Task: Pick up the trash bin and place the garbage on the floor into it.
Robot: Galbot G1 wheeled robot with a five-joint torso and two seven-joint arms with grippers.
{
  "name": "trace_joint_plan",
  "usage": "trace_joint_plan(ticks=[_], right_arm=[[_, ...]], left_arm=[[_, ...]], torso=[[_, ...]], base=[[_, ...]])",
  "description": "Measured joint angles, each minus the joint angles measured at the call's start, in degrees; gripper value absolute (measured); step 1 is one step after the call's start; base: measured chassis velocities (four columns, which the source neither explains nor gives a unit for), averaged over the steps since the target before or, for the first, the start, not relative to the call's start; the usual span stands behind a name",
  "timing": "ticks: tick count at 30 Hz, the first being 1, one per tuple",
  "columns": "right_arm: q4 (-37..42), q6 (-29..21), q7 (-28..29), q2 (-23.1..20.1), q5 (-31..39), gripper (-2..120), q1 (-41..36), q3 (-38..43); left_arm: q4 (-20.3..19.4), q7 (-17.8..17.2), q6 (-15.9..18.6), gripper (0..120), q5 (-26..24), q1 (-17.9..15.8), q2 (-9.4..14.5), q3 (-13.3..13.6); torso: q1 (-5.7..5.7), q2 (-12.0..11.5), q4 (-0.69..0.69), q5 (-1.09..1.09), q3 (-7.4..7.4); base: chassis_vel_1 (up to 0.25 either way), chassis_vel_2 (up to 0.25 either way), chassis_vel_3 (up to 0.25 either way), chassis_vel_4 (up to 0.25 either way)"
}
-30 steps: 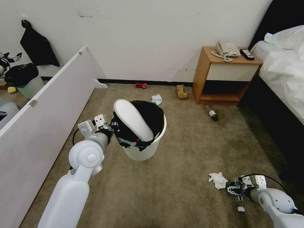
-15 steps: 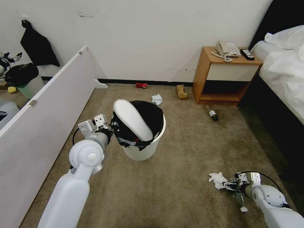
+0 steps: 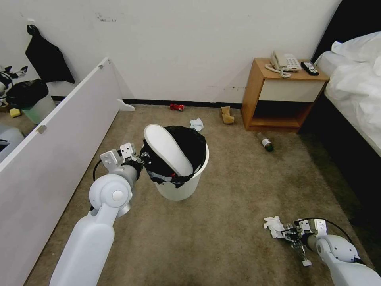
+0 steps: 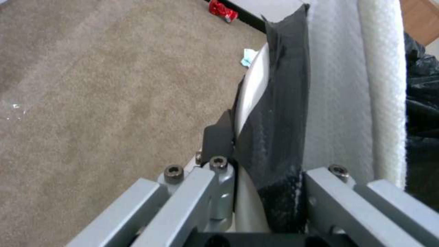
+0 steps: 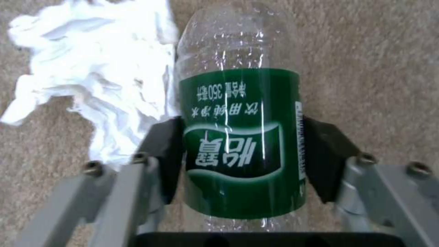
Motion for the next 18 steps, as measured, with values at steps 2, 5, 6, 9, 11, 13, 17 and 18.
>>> trace_joint_plan(ticks=[2,5,6,9,11,13,17,18], right_arm=[[0.0,0.2,-0.2,-0.1,-0.3,40,-0.1,0.2],[0.0,0.6,-0.3,-0.2,-0.3,32,-0.1,0.3],[0.0,0.6,-0.3,-0.2,-0.3,32,-0.1,0.3],[0.0,0.8,-0.3,-0.3,-0.3,24,-0.1,0.4],[0.4,1.0,-0.2,-0.4,-0.2,20,-0.2,0.7],[1.1,1.0,-0.2,-0.7,0.0,20,-0.3,0.9],[2.6,1.9,-0.3,-1.4,-0.3,20,-0.6,1.5],[2.6,1.9,-0.3,-1.4,-0.3,20,-0.6,1.5]], left_arm=[[0.0,0.0,0.0,4,0.1,0.0,-0.1,0.0],[0.1,0.0,0.0,4,0.2,0.0,-0.2,0.1],[0.1,0.0,0.0,4,0.2,0.0,-0.2,0.1],[0.1,0.0,-0.1,4,0.4,0.0,-0.2,0.2],[0.1,0.0,-0.1,4,0.4,0.1,-0.2,0.3],[0.1,0.0,-0.1,4,0.4,0.1,-0.2,0.3],[0.1,0.0,-0.1,4,0.5,0.0,-0.2,0.3],[0.1,0.0,-0.1,4,0.5,0.0,-0.2,0.3]], torso=[[0.00,0.0,0.00,0.00,0.00],[0.00,0.0,0.00,0.00,0.00],[0.00,0.0,0.00,0.00,0.00],[0.00,0.0,0.00,0.00,0.00],[0.00,0.0,0.00,0.02,0.00],[0.00,0.0,0.00,0.02,0.00],[0.00,0.0,0.00,0.02,0.00],[0.00,0.0,0.00,0.02,0.00]], base=[[0.000,0.000,0.000,0.000],[0.000,0.000,0.000,0.000],[0.000,0.000,0.000,0.000],[0.000,0.000,0.000,0.000],[0.000,0.000,0.000,0.000],[0.000,0.000,0.000,0.000],[0.000,0.000,0.000,0.000],[0.000,0.000,0.000,0.000]])
